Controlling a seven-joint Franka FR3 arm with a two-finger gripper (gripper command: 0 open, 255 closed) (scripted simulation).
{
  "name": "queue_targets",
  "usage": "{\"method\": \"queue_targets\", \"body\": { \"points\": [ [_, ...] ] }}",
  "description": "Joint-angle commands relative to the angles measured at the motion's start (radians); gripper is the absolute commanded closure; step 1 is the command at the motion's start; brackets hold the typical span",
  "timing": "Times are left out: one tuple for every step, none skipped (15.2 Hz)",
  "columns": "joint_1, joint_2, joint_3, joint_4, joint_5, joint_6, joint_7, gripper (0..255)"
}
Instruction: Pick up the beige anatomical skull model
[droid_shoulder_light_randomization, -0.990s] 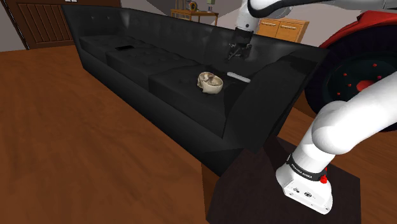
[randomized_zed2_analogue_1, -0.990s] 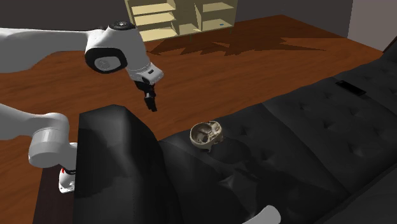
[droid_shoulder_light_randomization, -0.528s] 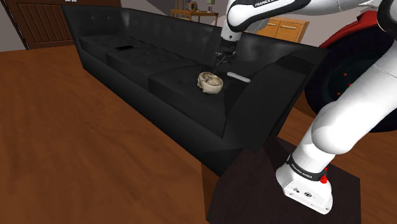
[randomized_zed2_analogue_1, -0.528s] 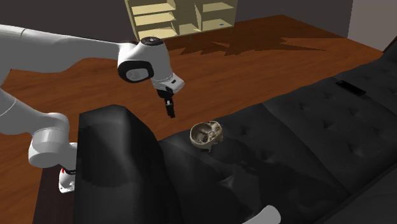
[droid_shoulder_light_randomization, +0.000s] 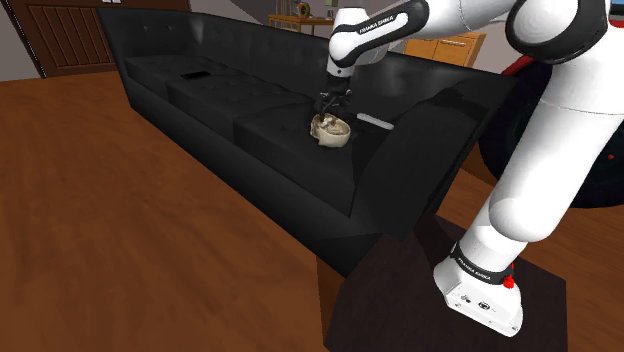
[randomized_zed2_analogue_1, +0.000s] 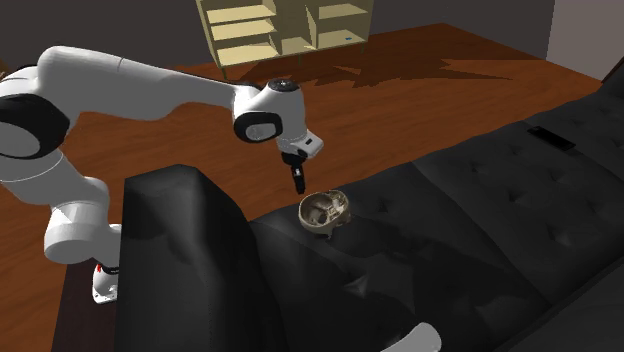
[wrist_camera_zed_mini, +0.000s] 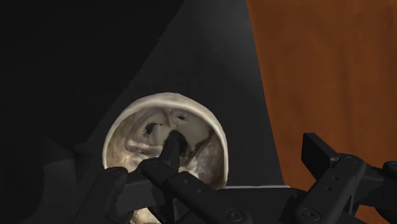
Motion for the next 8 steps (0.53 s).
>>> {"method": "queue_targets", "body": {
  "points": [
    [-0.005, 0.085, -0.003, 0.062, 0.002, 0.019, -0.005, 0],
    [-0.008, 0.124, -0.004, 0.095, 0.003, 0.024, -0.007, 0],
    [-0.011, 0.163, -0.005, 0.130, 0.005, 0.027, -0.009, 0],
    [-0.014, 0.203, -0.006, 0.167, 0.006, 0.028, -0.011, 0],
    [-0.015, 0.208, -0.006, 0.172, 0.006, 0.028, -0.011, 0],
    [-0.015, 0.213, -0.006, 0.165, 0.007, 0.040, -0.011, 0],
    [-0.015, 0.218, -0.006, 0.158, 0.007, 0.052, -0.012, 0],
    [-0.015, 0.223, -0.005, 0.151, 0.008, 0.064, -0.012, 0]
  ]
}}
